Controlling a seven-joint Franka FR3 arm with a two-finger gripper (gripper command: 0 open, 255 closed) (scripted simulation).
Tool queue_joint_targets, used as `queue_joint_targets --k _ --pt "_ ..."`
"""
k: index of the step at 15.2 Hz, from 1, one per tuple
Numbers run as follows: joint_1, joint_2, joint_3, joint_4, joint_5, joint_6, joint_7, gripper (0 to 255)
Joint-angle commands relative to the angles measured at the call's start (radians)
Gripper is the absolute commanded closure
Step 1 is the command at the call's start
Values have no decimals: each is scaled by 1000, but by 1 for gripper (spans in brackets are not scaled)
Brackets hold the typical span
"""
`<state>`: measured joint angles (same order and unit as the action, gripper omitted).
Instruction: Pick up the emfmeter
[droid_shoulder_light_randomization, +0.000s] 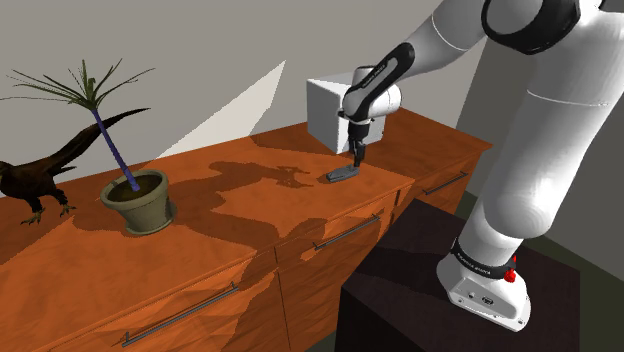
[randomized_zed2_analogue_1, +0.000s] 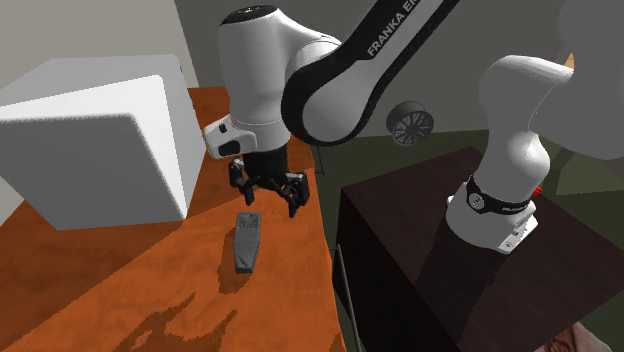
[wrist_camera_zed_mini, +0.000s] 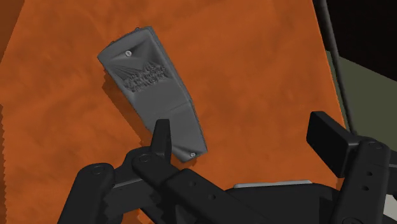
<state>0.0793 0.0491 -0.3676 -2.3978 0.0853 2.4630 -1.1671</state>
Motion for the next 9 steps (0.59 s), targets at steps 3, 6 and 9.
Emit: queue_joint_targets --k 3,6,9 --pt "-27 175 24 104 106 61 -205 0" --pt "-66 301 67 199 163 89 -331 0" --pt "-78 333 82 207 178 112 -349 0"
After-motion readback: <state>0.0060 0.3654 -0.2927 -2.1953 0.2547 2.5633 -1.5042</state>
